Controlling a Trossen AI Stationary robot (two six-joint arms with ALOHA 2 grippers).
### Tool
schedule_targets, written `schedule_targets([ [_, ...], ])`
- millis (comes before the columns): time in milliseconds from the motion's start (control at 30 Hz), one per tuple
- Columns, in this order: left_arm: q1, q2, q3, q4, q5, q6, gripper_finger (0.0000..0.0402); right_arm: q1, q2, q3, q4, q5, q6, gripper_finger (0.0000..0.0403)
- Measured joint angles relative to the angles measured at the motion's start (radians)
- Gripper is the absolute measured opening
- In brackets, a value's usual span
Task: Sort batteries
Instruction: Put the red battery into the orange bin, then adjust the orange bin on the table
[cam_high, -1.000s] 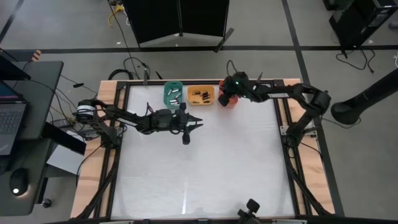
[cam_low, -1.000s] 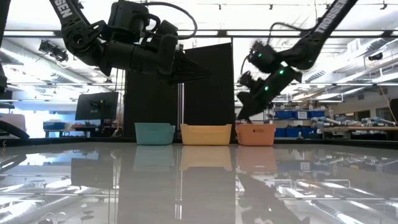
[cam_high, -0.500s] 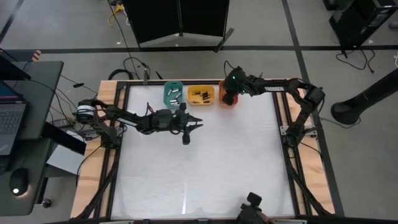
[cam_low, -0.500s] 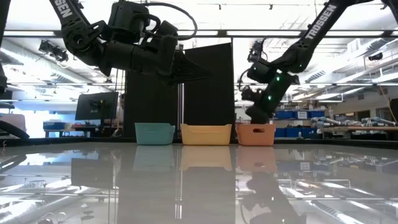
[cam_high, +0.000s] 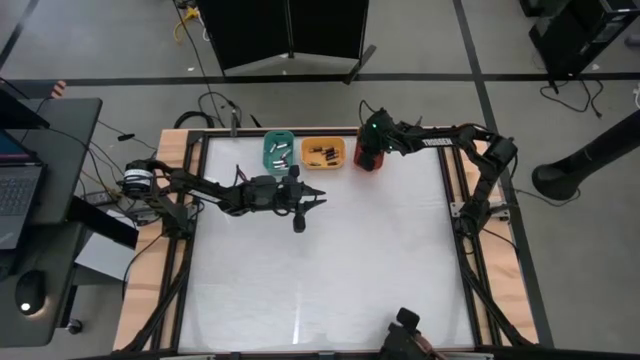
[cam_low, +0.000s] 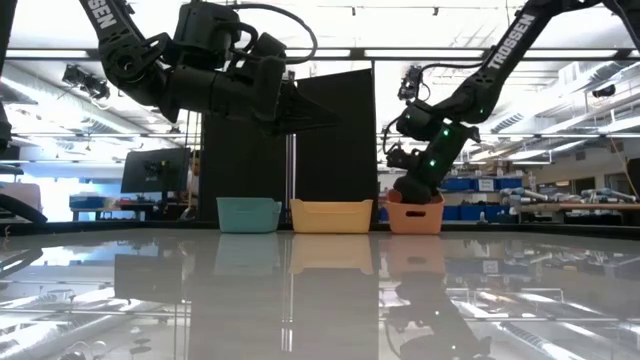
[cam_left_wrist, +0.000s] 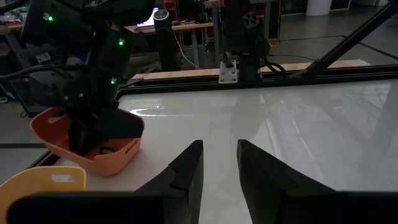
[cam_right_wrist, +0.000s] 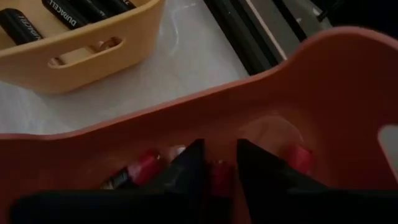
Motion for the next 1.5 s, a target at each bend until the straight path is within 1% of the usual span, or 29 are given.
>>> schedule_targets([
  [100,0.000,0.000,0.000,0.002,0.000,0.000,0.0106,0.000,0.000,0.000,0.000,0.003,0.000,0.0132],
  [200,0.000,0.000,0.000,0.002,-0.001,0.000,0.0106,0.000,0.000,0.000,0.000,0.005,0.000,0.0158],
  [267,0.000,0.000,0.000,0.003,-0.001,0.000,0.0106,0.000,0.000,0.000,-0.004,0.005,-0.001,0.0166],
  [333,0.000,0.000,0.000,0.003,-0.001,0.000,0.0106,0.001,0.000,0.000,-0.011,0.005,-0.001,0.0165],
  [400,0.000,0.000,0.000,0.003,-0.001,0.000,0.0106,0.001,0.000,0.000,-0.020,-0.009,-0.001,0.0152],
  [467,0.000,0.000,0.000,0.003,-0.001,0.000,0.0106,0.003,0.000,0.000,-0.029,-0.030,0.000,0.0130],
  [667,0.000,0.000,0.000,0.003,-0.002,0.000,0.0106,0.028,-0.002,0.000,-0.058,-0.043,0.002,0.0041],
  [767,0.000,0.000,0.000,0.003,-0.002,0.000,0.0106,0.047,-0.016,-0.002,-0.077,-0.038,0.004,0.0024],
  [867,0.000,0.000,0.000,0.003,-0.002,0.000,0.0106,0.062,-0.048,-0.002,-0.111,-0.035,-0.001,0.0038],
  [1000,0.000,0.000,0.000,0.003,-0.002,-0.001,0.0106,0.073,-0.086,0.049,-0.199,-0.013,0.000,0.0091],
  [1100,0.000,0.000,0.000,0.003,-0.002,-0.001,0.0106,0.079,-0.088,0.096,-0.281,-0.001,0.001,0.0135],
  [1200,0.000,0.000,0.000,0.003,-0.002,-0.001,0.0106,0.079,-0.089,0.133,-0.326,-0.002,0.002,0.0164],
  [1267,0.000,0.000,0.000,0.003,-0.002,-0.001,0.0106,0.078,-0.089,0.138,-0.338,-0.002,0.005,0.0169],
  [1333,0.000,0.000,0.000,0.003,-0.002,-0.001,0.0106,0.072,-0.089,0.139,-0.341,-0.005,0.008,0.0166],
  [1433,0.000,0.000,0.000,0.003,-0.002,-0.001,0.0106,0.064,-0.081,0.141,-0.366,-0.024,0.008,0.0148],
  [1500,0.000,0.000,0.000,0.003,-0.002,-0.001,0.0106,0.057,-0.070,0.141,-0.388,-0.025,0.007,0.0125],
])
